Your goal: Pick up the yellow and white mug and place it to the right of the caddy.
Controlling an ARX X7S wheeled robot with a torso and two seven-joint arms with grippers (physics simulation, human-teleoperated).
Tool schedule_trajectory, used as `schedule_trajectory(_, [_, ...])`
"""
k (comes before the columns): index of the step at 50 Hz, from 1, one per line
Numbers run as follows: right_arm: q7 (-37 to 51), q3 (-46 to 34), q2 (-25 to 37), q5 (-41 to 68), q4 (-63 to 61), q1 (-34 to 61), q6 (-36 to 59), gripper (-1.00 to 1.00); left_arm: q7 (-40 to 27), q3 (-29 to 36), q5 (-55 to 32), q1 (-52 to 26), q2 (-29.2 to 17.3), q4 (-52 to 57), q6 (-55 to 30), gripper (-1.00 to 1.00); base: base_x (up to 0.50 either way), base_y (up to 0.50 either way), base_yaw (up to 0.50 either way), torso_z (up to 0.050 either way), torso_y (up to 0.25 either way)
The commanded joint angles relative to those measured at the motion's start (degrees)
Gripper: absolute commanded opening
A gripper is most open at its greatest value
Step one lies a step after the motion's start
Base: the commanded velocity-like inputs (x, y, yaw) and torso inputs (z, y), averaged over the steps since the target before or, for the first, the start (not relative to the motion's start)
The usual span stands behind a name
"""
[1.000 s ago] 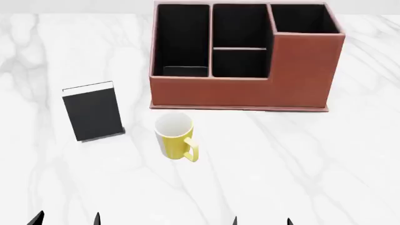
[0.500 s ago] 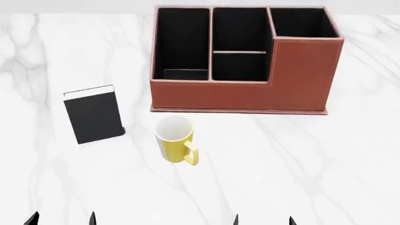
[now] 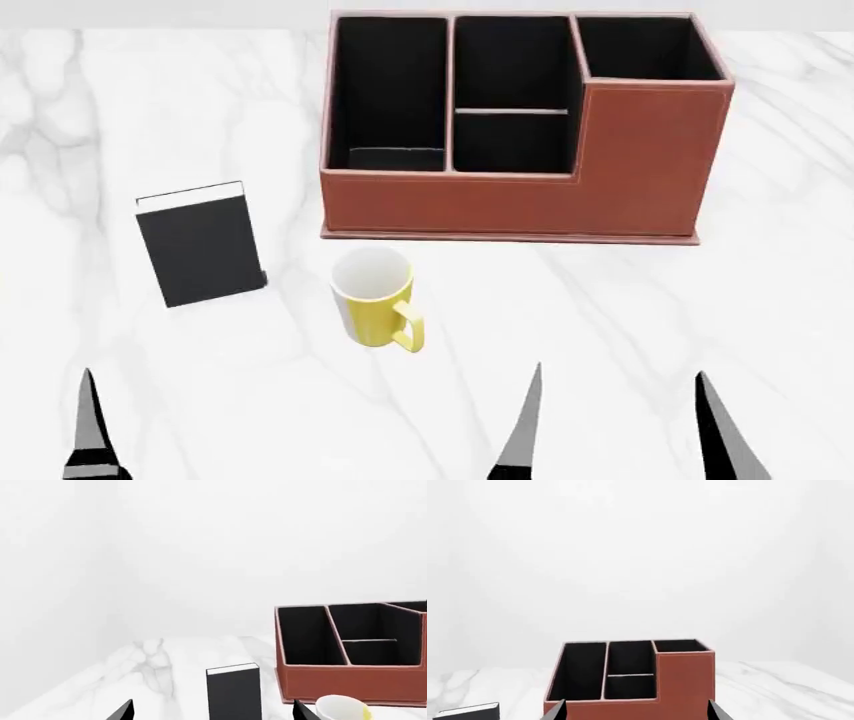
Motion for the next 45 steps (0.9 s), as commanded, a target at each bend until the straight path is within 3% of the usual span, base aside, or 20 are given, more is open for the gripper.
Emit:
schedule_trajectory(1, [6.5,-6.6,6.9,-0.5,-14.3,0.2,7.5,1.0,-2.3,1.3,3.6,1.3,-1.8,15.9,-8.2,1.0,0.0,0.0,0.0,0.0,0.0])
schedule_trajectory(4, [20.5,-16.5,19.9,3.6,-14.3,4.2,6.8,1.0,-2.5,1.6,4.3,1.4,-2.1,18.3,-9.8,1.0,0.0,0.0,0.0,0.0,0.0])
schedule_trajectory(7, [46.3,-41.3,44.8,22.1,-14.3,27.6,-0.8,1.0,-3.0,2.0,6.4,1.6,-2.7,22.8,-12.6,1.0,0.0,0.0,0.0,0.0,0.0])
schedule_trajectory(8, [54.9,-49.9,48.1,24.8,-14.3,36.2,-2.2,1.0,-3.0,1.8,6.7,1.7,-2.8,24.2,-13.4,1.0,0.0,0.0,0.0,0.0,0.0])
schedule_trajectory(11, [74.7,-75.7,50.2,29.7,-14.3,62.0,-8.3,1.0,-2.5,1.7,10.0,2.1,-2.5,26.4,-14.5,1.0,0.0,0.0,0.0,0.0,0.0])
schedule_trajectory(12, [78.4,-84.3,49.3,31.1,-14.3,70.4,-9.9,1.0,-0.5,1.1,12.1,2.4,-0.9,26.4,-13.9,1.0,0.0,0.0,0.0,0.0,0.0])
schedule_trajectory(14, [80.1,-98.0,47.6,33.3,-14.3,76.0,-8.1,1.0,7.9,-3.0,18.5,3.3,6.7,26.4,-9.9,1.0,0.0,0.0,0.0,0.0,0.0])
schedule_trajectory(23, [80.1,-104.2,46.7,36.6,-14.3,84.2,-5.9,1.0,6.1,-6.1,19.4,5.3,6.8,26.4,-6.3,1.0,0.0,0.0,0.0,0.0,0.0])
schedule_trajectory(28, [80.1,-106.3,47.1,35.3,-14.3,86.6,-7.3,1.0,1.8,-7.7,23.6,7.6,6.8,26.4,-1.6,1.0,0.0,0.0,0.0,0.0,0.0])
schedule_trajectory(32, [80.1,-107.1,47.3,34.7,-14.3,87.7,-8.2,1.0,-7.6,-13.8,23.5,12.6,6.8,26.4,5.2,1.0,0.0,0.0,0.0,0.0,0.0])
schedule_trajectory(34, [80.1,-107.4,47.7,34.4,-14.3,88.2,-8.8,1.0,-19.6,-20.4,21.1,18.2,6.8,26.4,11.3,1.0,0.0,0.0,0.0,0.0,0.0])
schedule_trajectory(37, [80.1,-107.9,48.1,34.0,-14.3,88.5,-9.3,1.0,-28.9,-26.2,16.9,25.6,6.8,26.4,18.5,1.0,0.0,0.0,0.0,0.0,0.0])
schedule_trajectory(38, [80.1,-108.0,48.2,33.8,-14.3,88.4,-9.5,1.0,-37.5,-30.6,13.3,31.9,6.8,26.4,22.9,1.0,0.0,0.0,0.0,0.0,0.0])
schedule_trajectory(42, [80.1,-107.6,48.0,33.5,-14.3,87.7,-9.4,1.0,-50.2,-35.0,15.1,39.3,6.8,26.4,25.6,1.0,0.0,0.0,0.0,0.0,0.0])
schedule_trajectory(45, [80.1,-107.5,48.3,33.3,-14.3,87.9,-10.1,1.0,-54.1,-37.4,15.0,40.7,6.8,26.4,26.5,1.0,0.0,0.0,0.0,0.0,0.0])
